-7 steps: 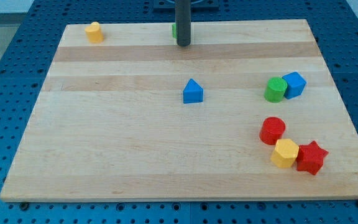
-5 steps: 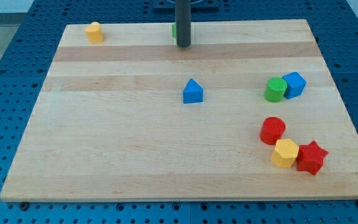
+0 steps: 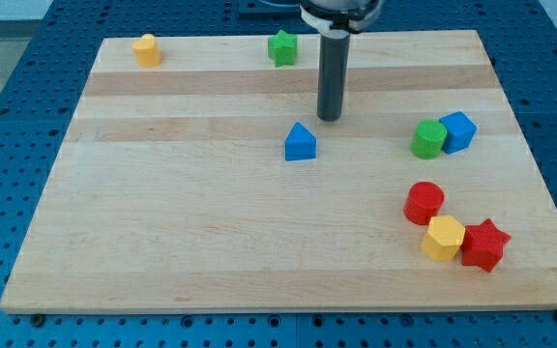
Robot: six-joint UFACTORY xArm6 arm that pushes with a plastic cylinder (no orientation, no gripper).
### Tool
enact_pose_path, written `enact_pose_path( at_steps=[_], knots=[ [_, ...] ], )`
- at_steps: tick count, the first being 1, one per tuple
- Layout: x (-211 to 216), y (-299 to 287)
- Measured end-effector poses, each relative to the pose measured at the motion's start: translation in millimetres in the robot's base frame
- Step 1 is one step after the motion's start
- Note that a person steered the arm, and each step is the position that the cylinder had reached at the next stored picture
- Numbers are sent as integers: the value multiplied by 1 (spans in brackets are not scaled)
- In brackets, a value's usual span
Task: Point your arm at the yellow hexagon
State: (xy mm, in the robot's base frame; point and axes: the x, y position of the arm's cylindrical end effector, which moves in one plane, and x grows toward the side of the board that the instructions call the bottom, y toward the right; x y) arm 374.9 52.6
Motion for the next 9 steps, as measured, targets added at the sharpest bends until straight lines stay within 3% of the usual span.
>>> enact_pose_path(
  at_steps=[6,9],
  knots=[
    [206,7],
    [236,88]
  ],
)
